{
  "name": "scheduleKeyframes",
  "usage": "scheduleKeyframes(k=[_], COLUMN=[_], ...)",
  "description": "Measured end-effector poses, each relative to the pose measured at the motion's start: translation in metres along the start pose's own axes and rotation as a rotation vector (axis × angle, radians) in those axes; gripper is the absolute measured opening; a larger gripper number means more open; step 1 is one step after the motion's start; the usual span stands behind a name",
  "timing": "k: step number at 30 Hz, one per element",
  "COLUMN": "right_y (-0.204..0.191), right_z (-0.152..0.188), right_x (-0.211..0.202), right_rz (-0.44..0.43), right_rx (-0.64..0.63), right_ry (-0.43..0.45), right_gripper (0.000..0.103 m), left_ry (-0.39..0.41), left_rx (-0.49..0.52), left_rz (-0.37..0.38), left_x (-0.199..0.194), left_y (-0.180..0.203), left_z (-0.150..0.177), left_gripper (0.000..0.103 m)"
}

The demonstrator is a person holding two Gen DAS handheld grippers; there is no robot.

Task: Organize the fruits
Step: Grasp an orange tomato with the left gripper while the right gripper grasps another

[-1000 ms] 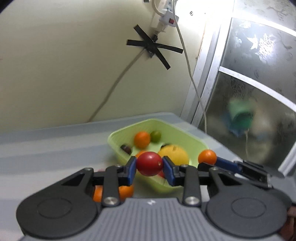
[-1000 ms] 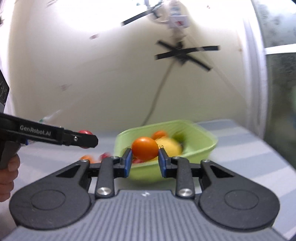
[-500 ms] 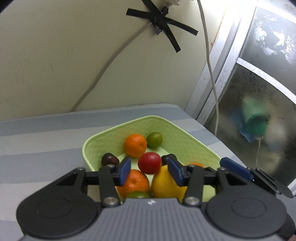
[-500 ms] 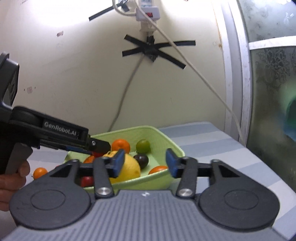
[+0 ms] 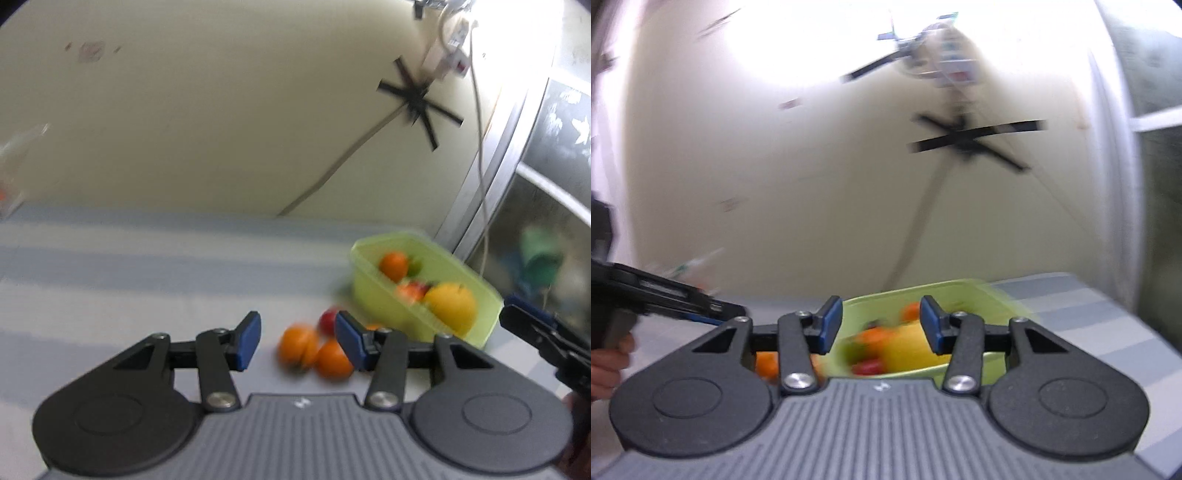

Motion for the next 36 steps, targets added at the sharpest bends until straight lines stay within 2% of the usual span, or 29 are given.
scheduleKeyframes(k=[3,6,8,11,16,18,20,21,22,27,31,36], right_y=[-0.031,-0.057,-0.07,-0.087,-0.101,-0.102,-0.101,-0.098,-0.099,-0.101,-0.091,-0.064], right_z=[0.022,0.044,0.054,0.059,0.067,0.075,0.082,0.083,0.085,0.082,0.077,0.076], right_x=[0.011,0.032,0.047,0.065,0.092,0.101,0.106,0.104,0.101,0.067,0.026,-0.018], right_rz=[-0.068,-0.07,-0.051,-0.022,0.001,0.022,0.035,0.034,0.027,-0.006,-0.049,0.005], right_rx=[-0.056,-0.133,-0.206,-0.324,-0.507,-0.596,-0.667,-0.691,-0.703,-0.624,-0.447,-0.27], right_ry=[-0.119,-0.235,-0.277,-0.278,-0.303,-0.316,-0.323,-0.319,-0.321,-0.297,-0.335,-0.334], right_gripper=[0.041,0.041,0.041,0.041,0.041,0.041,0.036,0.029,0.029,0.029,0.029,0.029], left_ry=[-0.037,-0.062,-0.082,-0.1,-0.097,-0.084,-0.074,-0.073,-0.077,-0.078,-0.085,-0.09], left_rx=[-0.011,-0.064,-0.093,-0.121,-0.108,-0.113,-0.109,-0.114,-0.123,-0.123,-0.095,-0.026], left_rz=[0.001,0.057,0.093,0.14,0.147,0.148,0.144,0.14,0.145,0.184,0.219,0.26], left_x=[0.007,0.026,0.041,0.057,0.066,0.064,0.058,0.055,0.051,0.02,-0.008,-0.031], left_y=[-0.006,-0.013,-0.016,-0.018,-0.012,-0.012,-0.013,-0.013,-0.014,-0.009,0.005,0.033], left_z=[0.011,0.007,0.003,-0.001,-0.001,0.002,0.005,0.005,0.007,0.025,0.045,0.064], left_gripper=[0.046,0.049,0.049,0.047,0.03,0.03,0.029,0.029,0.029,0.029,0.029,0.03])
Point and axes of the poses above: each gripper's, at about its wrist camera, not at the fingertips, and x roughly the way its jaws point, y to its right, z to its underside, the point moved 5 cm from there along x, roughly the way its jaws point, and after that the axes turned 14 degrees about x, right-handed, at the moved point
